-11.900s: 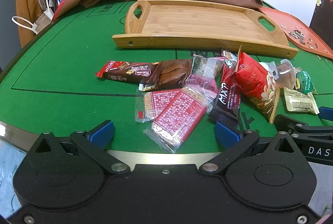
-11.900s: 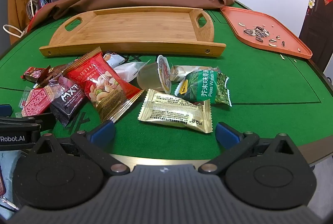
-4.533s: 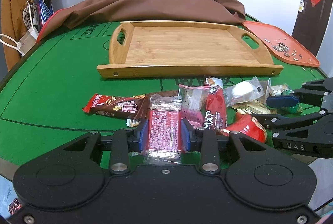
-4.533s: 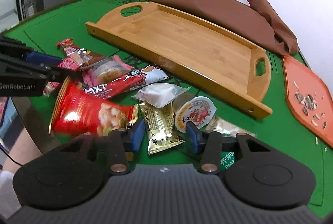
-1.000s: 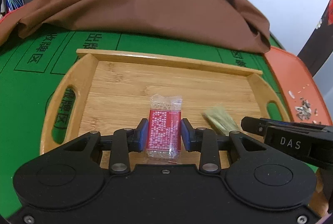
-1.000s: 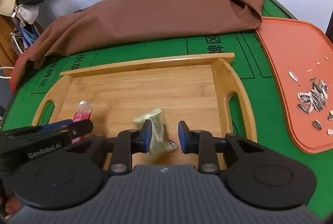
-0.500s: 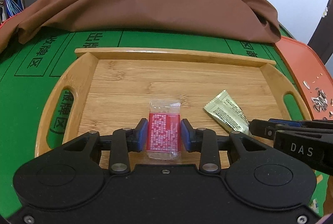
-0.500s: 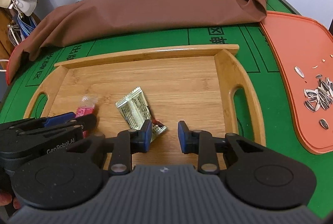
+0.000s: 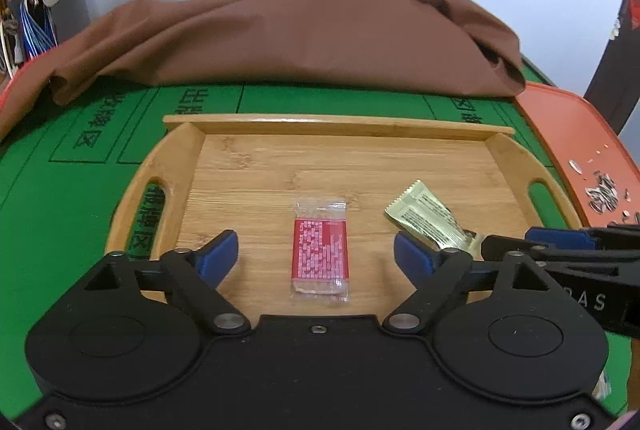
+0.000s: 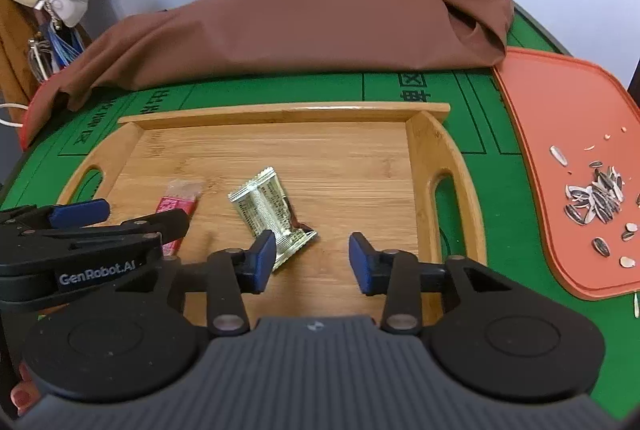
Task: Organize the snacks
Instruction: 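Open the right tool to drop the gold packet while the left tool releases the pink packet, then move both open tools back toward the snack pile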
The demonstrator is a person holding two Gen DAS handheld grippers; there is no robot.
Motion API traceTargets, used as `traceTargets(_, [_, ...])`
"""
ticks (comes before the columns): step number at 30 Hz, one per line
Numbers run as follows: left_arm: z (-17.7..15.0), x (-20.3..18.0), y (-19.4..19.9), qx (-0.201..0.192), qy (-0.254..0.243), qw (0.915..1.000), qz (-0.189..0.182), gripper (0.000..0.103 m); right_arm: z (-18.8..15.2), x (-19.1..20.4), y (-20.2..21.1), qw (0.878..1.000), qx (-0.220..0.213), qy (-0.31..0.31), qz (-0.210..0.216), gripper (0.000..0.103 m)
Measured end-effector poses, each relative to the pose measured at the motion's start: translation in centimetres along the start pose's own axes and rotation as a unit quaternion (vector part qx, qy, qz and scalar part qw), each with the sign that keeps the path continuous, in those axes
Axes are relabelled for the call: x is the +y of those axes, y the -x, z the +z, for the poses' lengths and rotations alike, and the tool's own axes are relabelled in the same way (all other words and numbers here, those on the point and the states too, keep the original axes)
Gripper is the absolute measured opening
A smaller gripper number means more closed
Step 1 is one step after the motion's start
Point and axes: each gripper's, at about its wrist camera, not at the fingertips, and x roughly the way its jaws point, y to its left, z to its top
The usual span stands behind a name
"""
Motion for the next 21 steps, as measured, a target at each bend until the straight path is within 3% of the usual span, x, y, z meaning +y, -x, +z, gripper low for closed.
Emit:
traceTargets(10, [-3.1,1.1,5.8,-0.046,-0.016,0.9988,-0.009,0.100,-2.1,0.2,3.9,0.999,-0.042,0.028,0.006,0.082])
traceTargets(21, [-8.0,2.6,10.7,-0.081,-0.017,0.9957,-0.039,0.103,-6.4,0.4,8.0,0.995,-0.080,0.064,-0.004,0.096])
